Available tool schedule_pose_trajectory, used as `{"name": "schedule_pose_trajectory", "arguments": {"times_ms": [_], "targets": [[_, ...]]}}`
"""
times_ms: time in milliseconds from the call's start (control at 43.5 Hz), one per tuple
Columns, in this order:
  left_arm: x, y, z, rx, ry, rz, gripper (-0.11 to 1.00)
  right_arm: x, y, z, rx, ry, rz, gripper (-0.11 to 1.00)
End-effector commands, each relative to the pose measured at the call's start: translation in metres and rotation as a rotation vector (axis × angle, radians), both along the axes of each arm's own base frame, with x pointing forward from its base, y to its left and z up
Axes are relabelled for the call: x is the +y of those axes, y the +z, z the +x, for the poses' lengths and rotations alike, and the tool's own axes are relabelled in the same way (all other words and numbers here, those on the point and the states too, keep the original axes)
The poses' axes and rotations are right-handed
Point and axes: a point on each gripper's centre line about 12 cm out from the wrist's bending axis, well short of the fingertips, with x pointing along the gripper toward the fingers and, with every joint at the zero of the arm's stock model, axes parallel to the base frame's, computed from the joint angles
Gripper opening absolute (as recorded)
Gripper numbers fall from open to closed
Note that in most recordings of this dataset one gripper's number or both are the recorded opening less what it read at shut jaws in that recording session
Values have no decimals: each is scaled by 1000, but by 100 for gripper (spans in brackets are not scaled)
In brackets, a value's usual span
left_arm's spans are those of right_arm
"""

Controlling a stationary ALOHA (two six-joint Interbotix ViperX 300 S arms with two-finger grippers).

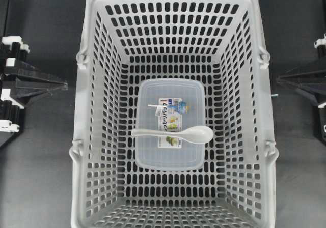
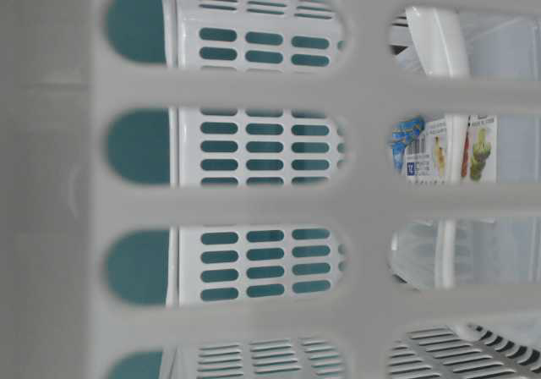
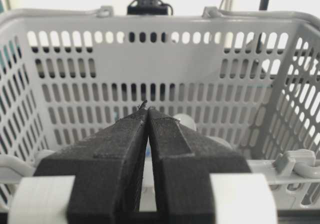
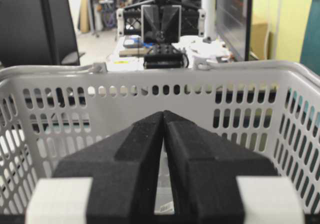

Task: Pick up the chinese spoon from the shopping basket with the left arm.
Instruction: 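Move the left gripper over the basket toward the white spoon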

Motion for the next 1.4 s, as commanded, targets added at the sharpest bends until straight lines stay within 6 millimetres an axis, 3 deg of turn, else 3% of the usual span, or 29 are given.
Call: {"name": "schedule_pose_trajectory", "arguments": {"times_ms": [0,92,299,529,759,897,1035,1104,1219,1380], "targets": [[-4,9,5,43,-25,9,6,0,4,2,-8,4,30,0],[-4,20,9,121,-21,-12,0,0,2,2,3,3,46,-1],[-3,57,22,238,-9,-10,0,0,3,2,1,6,72,-1],[-5,82,65,454,-5,3,0,0,4,2,-3,8,101,-1],[-14,72,107,659,-23,14,0,0,5,2,-3,8,102,3],[-21,61,129,752,-36,24,0,0,5,2,-3,8,102,16],[-26,49,150,810,-45,31,2,0,6,2,-13,8,98,38],[-28,39,163,845,-46,31,11,0,6,2,-11,8,98,49],[-34,23,183,913,-51,34,43,-1,6,2,-7,4,99,61],[-44,3,213,1018,-60,49,84,-1,5,2,-5,2,99,63]]}}
